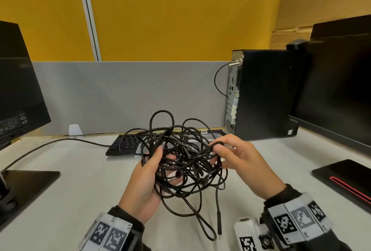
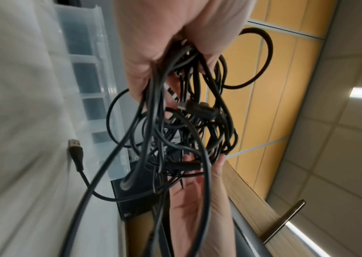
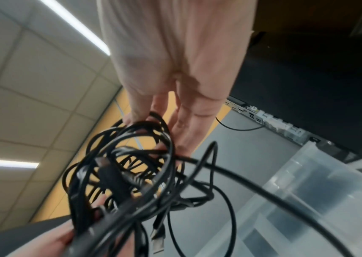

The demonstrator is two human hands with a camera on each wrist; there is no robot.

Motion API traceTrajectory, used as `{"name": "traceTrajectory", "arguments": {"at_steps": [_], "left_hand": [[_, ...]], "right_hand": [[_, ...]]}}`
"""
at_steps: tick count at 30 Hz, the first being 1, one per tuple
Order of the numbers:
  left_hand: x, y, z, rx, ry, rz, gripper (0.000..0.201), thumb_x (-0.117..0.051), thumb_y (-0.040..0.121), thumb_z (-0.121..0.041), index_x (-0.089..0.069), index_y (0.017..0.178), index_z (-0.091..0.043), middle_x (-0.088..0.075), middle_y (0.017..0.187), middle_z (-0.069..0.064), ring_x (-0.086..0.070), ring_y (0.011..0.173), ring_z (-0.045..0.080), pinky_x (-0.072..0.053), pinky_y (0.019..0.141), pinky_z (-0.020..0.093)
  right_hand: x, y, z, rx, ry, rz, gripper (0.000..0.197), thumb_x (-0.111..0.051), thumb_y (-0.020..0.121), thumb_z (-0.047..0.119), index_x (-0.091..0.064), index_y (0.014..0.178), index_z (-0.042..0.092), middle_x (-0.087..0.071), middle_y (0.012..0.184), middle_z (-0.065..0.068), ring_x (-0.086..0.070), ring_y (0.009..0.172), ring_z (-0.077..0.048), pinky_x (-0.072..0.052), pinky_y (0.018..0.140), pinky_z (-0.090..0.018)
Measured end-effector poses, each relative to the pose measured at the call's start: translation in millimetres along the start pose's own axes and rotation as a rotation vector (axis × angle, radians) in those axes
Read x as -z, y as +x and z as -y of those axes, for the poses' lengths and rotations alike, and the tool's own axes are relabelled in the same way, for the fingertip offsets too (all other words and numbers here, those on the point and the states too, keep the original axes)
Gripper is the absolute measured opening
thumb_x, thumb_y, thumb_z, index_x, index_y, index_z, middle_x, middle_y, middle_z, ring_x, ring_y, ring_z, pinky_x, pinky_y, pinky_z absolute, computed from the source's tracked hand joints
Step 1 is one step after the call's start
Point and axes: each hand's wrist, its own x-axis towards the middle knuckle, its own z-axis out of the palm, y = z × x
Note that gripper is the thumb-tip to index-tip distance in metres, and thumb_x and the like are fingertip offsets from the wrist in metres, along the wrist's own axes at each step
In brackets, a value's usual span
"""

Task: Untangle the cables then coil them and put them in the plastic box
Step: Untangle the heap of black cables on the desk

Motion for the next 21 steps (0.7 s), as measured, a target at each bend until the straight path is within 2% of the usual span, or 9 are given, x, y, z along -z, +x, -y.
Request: {"name": "traceTrajectory", "arguments": {"at_steps": [4, 7, 9, 11, 12, 14, 17, 19, 21], "left_hand": [[-1, -1, 1, 0.055, -0.073, 0.027, 0.021, -0.05, 0.091, -0.026, -0.061, 0.079, -0.012, -0.069, 0.073, 0.007, -0.067, 0.064, 0.02, -0.057, 0.054, 0.036], [1, -2, -2, 0.048, -0.099, 0.093, 0.025, -0.051, 0.086, -0.029, -0.064, 0.094, -0.01, -0.071, 0.088, 0.009, -0.071, 0.077, 0.022, -0.059, 0.066, 0.039], [3, -2, -6, -0.001, -0.104, 0.149, 0.041, -0.058, 0.08, -0.031, -0.06, 0.114, -0.008, -0.069, 0.107, 0.012, -0.068, 0.096, 0.025, -0.057, 0.075, 0.041], [5, -1, -10, -0.054, -0.118, 0.18, 0.075, -0.079, 0.067, -0.034, -0.048, 0.129, -0.004, -0.062, 0.122, 0.016, -0.063, 0.108, 0.027, -0.057, 0.079, 0.044], [6, -2, -11, -0.068, -0.124, 0.203, 0.091, -0.087, 0.057, -0.033, -0.044, 0.131, -0.002, -0.059, 0.125, 0.019, -0.062, 0.11, 0.028, -0.057, 0.077, 0.043], [7, -2, -13, -0.094, -0.116, 0.264, 0.101, -0.091, 0.05, -0.03, -0.039, 0.131, 0.003, -0.055, 0.127, 0.026, -0.061, 0.11, 0.031, -0.057, 0.074, 0.04], [7, -5, -15, -0.12, -0.116, 0.277, 0.096, -0.089, 0.055, -0.023, -0.037, 0.131, 0.006, -0.055, 0.126, 0.028, -0.062, 0.107, 0.033, -0.056, 0.072, 0.038], [5, -7, -17, -0.131, -0.094, 0.249, 0.065, -0.071, 0.078, -0.016, -0.039, 0.132, 0.005, -0.058, 0.123, 0.025, -0.064, 0.105, 0.031, -0.056, 0.072, 0.038], [2, -9, -21, -0.122, -0.021, 0.212, 0.042, -0.053, 0.084, -0.017, -0.053, 0.122, 0.0, -0.066, 0.111, 0.019, -0.068, 0.096, 0.026, -0.058, 0.068, 0.038]], "right_hand": [[-3, -1, 2, 0.009, 0.086, -0.094, 0.012, -0.054, 0.091, 0.015, -0.066, 0.089, 0.016, -0.063, 0.087, 0.001, -0.066, 0.073, -0.014, -0.057, 0.068, -0.028], [1, -3, 3, 0.066, 0.047, -0.047, 0.016, -0.063, 0.08, 0.026, -0.061, 0.096, 0.023, -0.065, 0.097, 0.006, -0.065, 0.089, -0.01, -0.053, 0.077, -0.022], [4, -4, 5, 0.096, 0.041, 0.006, 0.023, -0.07, 0.074, 0.025, -0.06, 0.095, 0.026, -0.062, 0.101, 0.009, -0.06, 0.099, -0.008, -0.05, 0.085, -0.022], [8, -4, 8, 0.167, 0.053, 0.023, 0.021, -0.075, 0.072, 0.016, -0.061, 0.086, 0.022, -0.062, 0.094, 0.007, -0.06, 0.097, -0.012, -0.05, 0.086, -0.024], [9, -4, 8, 0.214, 0.04, 0.021, 0.019, -0.077, 0.071, 0.014, -0.061, 0.081, 0.02, -0.062, 0.091, 0.005, -0.061, 0.096, -0.015, -0.05, 0.085, -0.023], [12, -5, 10, 0.315, -0.036, 0.012, 0.018, -0.079, 0.07, 0.021, -0.061, 0.074, 0.021, -0.061, 0.087, 0.004, -0.062, 0.094, -0.017, -0.049, 0.085, -0.02], [12, -7, 12, 0.412, -0.18, -0.005, 0.017, -0.071, 0.073, 0.038, -0.06, 0.074, 0.027, -0.06, 0.087, 0.008, -0.061, 0.091, -0.017, -0.05, 0.083, -0.022], [10, -7, 14, 0.407, -0.213, -0.016, 0.019, -0.072, 0.072, 0.042, -0.059, 0.081, 0.031, -0.057, 0.092, 0.013, -0.058, 0.095, -0.015, -0.049, 0.083, -0.021], [6, -7, 15, 0.403, -0.257, -0.056, 0.023, -0.07, 0.071, 0.039, -0.058, 0.092, 0.038, -0.051, 0.1, 0.017, -0.054, 0.103, -0.013, -0.047, 0.084, -0.018]]}}
